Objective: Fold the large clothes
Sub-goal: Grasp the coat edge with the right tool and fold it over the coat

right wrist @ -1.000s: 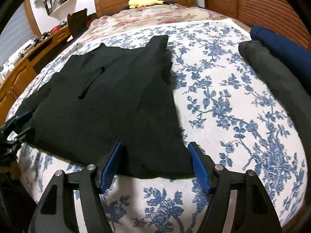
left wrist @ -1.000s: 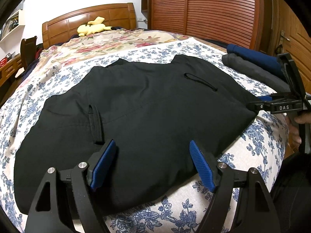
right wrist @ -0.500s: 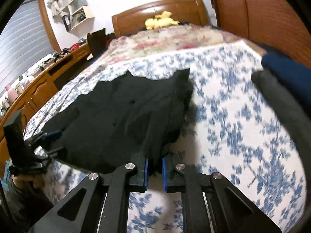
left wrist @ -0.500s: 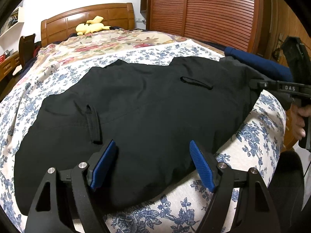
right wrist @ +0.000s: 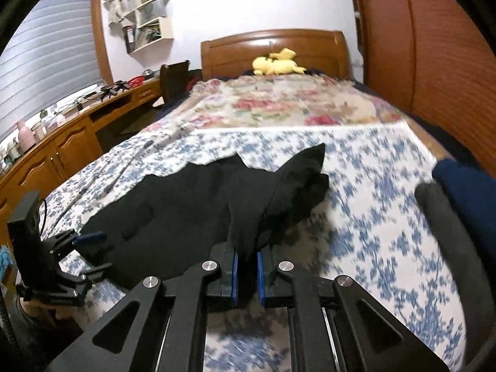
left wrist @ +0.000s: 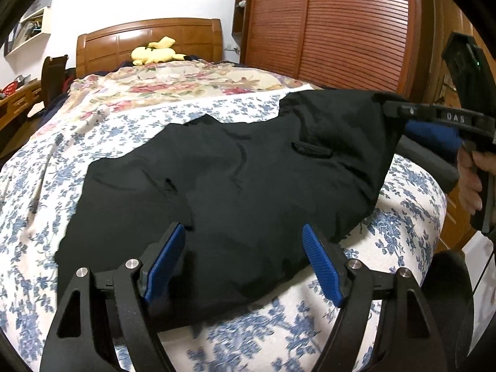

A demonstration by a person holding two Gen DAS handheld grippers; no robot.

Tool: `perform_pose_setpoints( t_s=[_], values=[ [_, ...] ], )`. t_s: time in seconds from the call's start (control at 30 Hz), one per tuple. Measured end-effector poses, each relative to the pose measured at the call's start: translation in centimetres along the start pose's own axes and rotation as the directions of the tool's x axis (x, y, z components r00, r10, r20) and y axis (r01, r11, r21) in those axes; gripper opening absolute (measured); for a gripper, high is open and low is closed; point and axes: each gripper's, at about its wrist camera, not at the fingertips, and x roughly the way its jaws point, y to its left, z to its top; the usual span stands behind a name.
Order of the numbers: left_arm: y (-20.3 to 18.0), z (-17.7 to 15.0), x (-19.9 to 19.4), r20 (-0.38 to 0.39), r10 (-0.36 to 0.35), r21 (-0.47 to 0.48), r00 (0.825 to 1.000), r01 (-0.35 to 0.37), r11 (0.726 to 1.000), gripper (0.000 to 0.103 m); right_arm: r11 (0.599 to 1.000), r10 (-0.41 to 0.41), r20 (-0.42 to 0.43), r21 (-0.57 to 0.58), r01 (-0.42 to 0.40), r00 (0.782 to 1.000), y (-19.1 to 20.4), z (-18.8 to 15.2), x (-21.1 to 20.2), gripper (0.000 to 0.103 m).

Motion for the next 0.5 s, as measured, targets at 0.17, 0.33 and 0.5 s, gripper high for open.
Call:
perform_pose_setpoints(
  t_s=[0.17,0.33,0.5],
  values=[
    [2.0,-0.2,-1.9,0.025,0.019,-0.032,1.0,-0.018,0.999,0.079,0.999,0.015,0.024,-0.047,-0.014,1.0,2.3,1.1,0.3,0.008],
    [4.6,-0.6,-4.4,0.057,0.053,-0.071,0.997,-0.048,0.996,0.079,0.992,0.04,0.046,-0.118,-0.035,0.998,5.3,2.6,1.7,0.008],
    [6.8,-1.2,-6.2,0.07,0.096,-0.099,0.993,-0.089,0.991,0.079,0.977,0.107,0.072,-0.195,-0.091,0.992,9.4,4.4,2.7,0.008]
  ],
)
